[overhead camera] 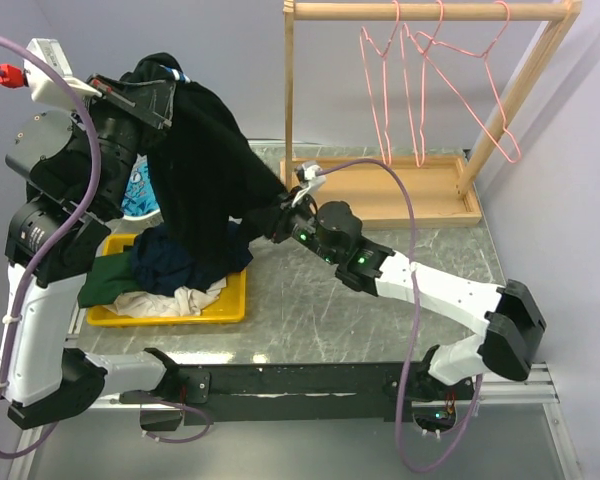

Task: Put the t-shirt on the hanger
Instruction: Place the T-shirt at the center of the board.

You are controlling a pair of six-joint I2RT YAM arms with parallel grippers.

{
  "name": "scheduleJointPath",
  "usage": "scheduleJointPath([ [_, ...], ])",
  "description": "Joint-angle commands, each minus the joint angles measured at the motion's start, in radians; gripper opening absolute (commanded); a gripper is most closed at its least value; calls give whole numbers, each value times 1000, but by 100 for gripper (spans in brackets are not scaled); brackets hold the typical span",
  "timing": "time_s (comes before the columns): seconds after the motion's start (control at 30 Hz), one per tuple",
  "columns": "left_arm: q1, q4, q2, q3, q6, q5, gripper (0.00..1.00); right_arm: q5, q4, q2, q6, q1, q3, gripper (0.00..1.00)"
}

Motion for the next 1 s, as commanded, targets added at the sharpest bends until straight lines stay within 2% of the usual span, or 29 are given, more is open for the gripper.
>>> scheduleJointPath([
  [0.0,1,92,-3,11,-9,57,1,192,-61,-202,-10,11,48,0],
  [0.17,1,118,-53,-142,-1,97,1,376,-352,-425,-54,10,94,0],
  [0.2,2,127,-64,-203,-6,112,1,403,-458,-468,-54,10,116,0],
  [0.3,2,135,-87,-286,-33,160,1,451,-620,-511,-79,7,208,0],
  [0.43,2,150,-90,-388,-79,213,1,515,-755,-490,-125,2,338,0],
  [0.47,1,169,-87,-398,-84,245,1,587,-781,-487,-138,2,363,0],
  [0.53,-1,157,-48,-366,-82,278,1,623,-818,-491,-189,-28,425,0],
  [0.6,-5,134,-21,-307,-78,293,1,577,-853,-490,-195,-58,475,0],
  [0.7,-19,152,11,-247,-75,304,1,589,-921,-439,-195,-59,599,0],
  [0.87,-56,183,110,-120,-90,359,1,577,-912,-416,-182,-64,645,0],
  [0.97,-160,85,268,162,-18,296,1,580,-926,-386,-194,-64,780,0],
])
